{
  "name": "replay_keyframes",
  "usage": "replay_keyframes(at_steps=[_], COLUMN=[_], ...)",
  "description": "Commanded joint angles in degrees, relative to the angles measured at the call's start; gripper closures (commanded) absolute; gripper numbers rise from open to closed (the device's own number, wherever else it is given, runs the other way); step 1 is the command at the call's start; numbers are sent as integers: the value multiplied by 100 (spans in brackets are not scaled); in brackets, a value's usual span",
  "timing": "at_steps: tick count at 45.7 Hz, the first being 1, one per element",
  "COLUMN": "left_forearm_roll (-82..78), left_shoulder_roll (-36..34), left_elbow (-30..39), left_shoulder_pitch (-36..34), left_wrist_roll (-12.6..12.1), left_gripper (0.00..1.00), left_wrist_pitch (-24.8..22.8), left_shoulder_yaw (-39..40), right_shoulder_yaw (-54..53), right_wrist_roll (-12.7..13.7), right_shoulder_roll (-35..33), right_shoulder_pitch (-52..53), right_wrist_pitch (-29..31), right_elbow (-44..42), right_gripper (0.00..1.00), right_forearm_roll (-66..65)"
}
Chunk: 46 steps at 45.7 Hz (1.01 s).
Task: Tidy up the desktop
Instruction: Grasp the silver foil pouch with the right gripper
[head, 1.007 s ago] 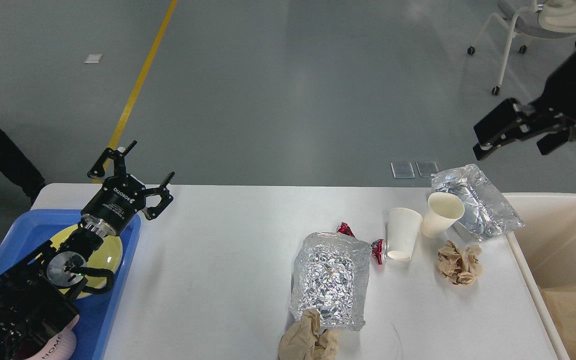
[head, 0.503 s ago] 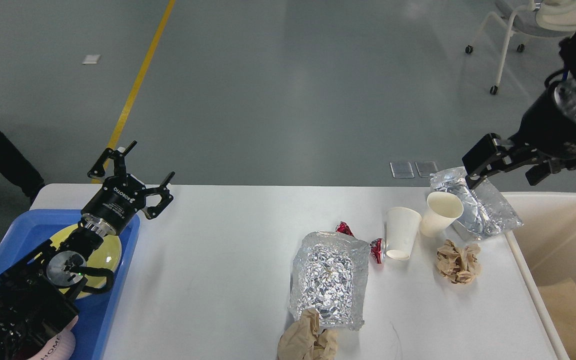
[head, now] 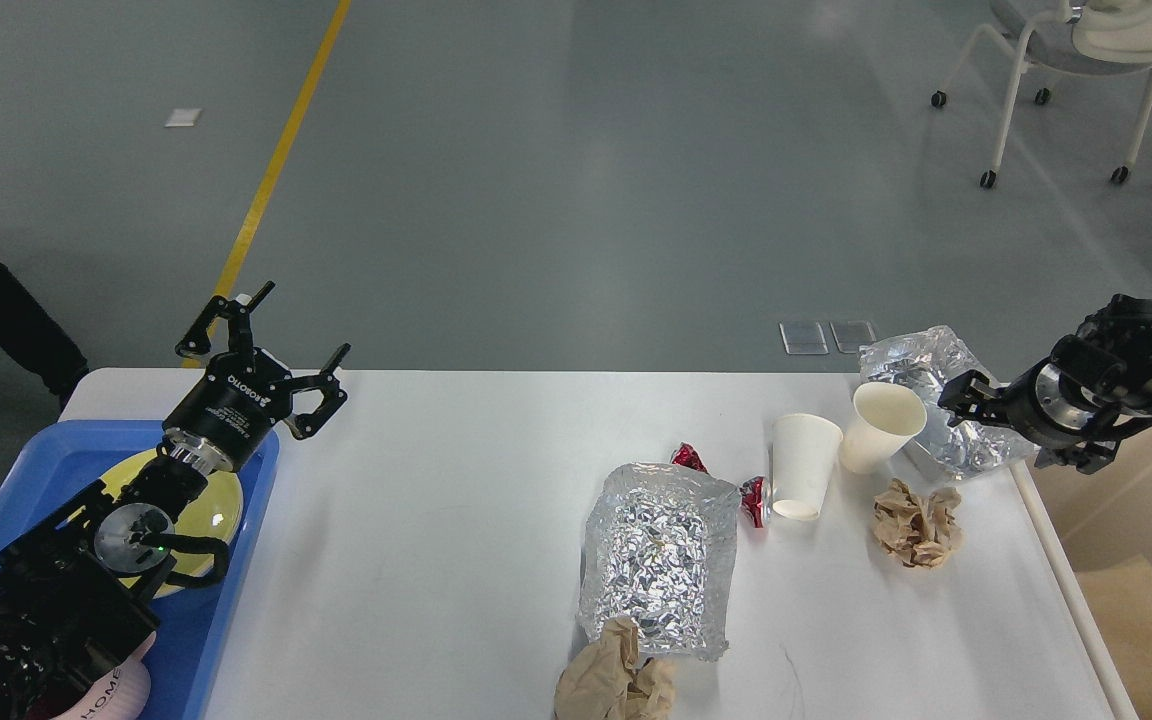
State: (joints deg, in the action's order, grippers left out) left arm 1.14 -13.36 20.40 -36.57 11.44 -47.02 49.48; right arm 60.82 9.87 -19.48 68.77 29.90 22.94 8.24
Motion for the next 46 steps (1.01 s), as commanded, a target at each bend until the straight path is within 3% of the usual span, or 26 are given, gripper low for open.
replay_keyframes(at_steps=[1,6,15,24,27,30,33,46], left_forearm_roll=[0,0,0,0,0,0,0,0], left_shoulder_roll=[-9,0,0,0,0,0,0,0], left_elbow=[0,0,0,0,0,0,0,0], left_shoulder_pitch=[1,-8,1,1,1,1,1,1], left_wrist_roll=[8,8,8,8,8,8,8,8], left_gripper=[0,0,0,0,0,0,0,0], left_wrist_pitch=[0,0,0,0,0,0,0,0], left_shoulder_yaw=[0,0,0,0,0,0,0,0], right_shoulder_yaw=[-667,-1239,-1678,-2338,-2356,-2364,-2426,-2558], right_wrist_roll=[252,551,595,587,569,552,543,464], right_shoulder_roll=[14,67,304,541,577,594,612,665], right_shoulder_pitch=[-601,-961,-1313,-1709,-1735,-1779,-1814,-1885], right_wrist_pitch=[-554,-1055,-1626,-1996,-2180,-2312,-2418,-2629], right_elbow=[-483,-721,-923,-1248,-1266,-1266,-1266,-1257], right_gripper=[0,0,5,27,43,50,65,90], right_forearm_roll=[126,82,126,108,108,108,108,108])
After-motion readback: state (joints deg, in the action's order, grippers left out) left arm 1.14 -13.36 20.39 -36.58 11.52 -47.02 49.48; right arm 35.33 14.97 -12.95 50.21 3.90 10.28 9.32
